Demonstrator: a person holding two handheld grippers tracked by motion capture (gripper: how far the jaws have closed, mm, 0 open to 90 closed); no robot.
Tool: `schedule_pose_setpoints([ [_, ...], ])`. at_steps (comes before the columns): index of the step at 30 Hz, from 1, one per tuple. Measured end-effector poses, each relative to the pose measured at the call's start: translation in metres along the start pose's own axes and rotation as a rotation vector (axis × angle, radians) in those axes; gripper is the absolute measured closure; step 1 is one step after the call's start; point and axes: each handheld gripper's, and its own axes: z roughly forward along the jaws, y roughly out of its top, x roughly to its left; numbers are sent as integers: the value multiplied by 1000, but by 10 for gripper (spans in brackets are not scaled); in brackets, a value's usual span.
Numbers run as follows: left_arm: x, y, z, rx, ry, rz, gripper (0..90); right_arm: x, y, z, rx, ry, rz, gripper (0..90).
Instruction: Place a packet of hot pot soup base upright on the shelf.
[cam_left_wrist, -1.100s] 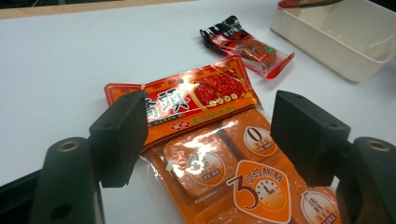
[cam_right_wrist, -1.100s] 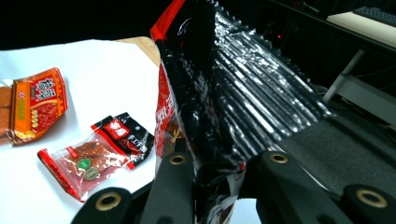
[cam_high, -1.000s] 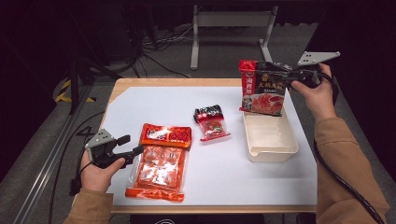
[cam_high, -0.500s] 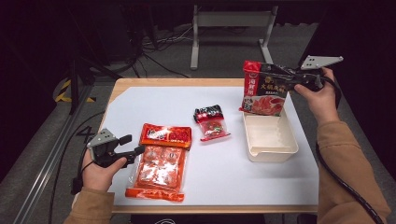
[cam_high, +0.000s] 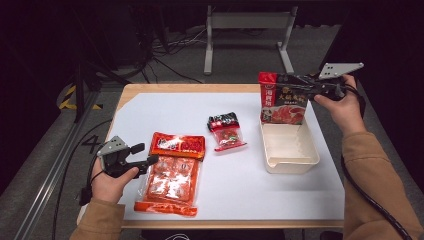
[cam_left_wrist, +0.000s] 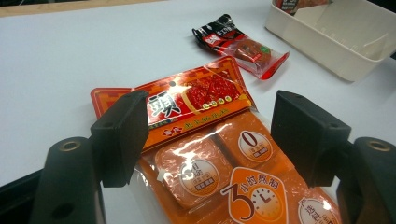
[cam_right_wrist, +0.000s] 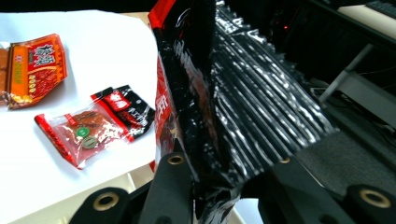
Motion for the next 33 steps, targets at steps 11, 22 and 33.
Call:
schedule_pose_setpoints([
  [11, 4, -1, -2, -2, 2, -3, 286, 0, -27, 16, 15, 11, 113, 782],
  [22, 2, 2, 4, -1, -9, 2, 285, 4, -47, 7, 15, -16, 175, 790],
  [33, 2, 6, 12, 3, -29, 5, 284, 8, -44, 7, -10, -37, 230, 541],
])
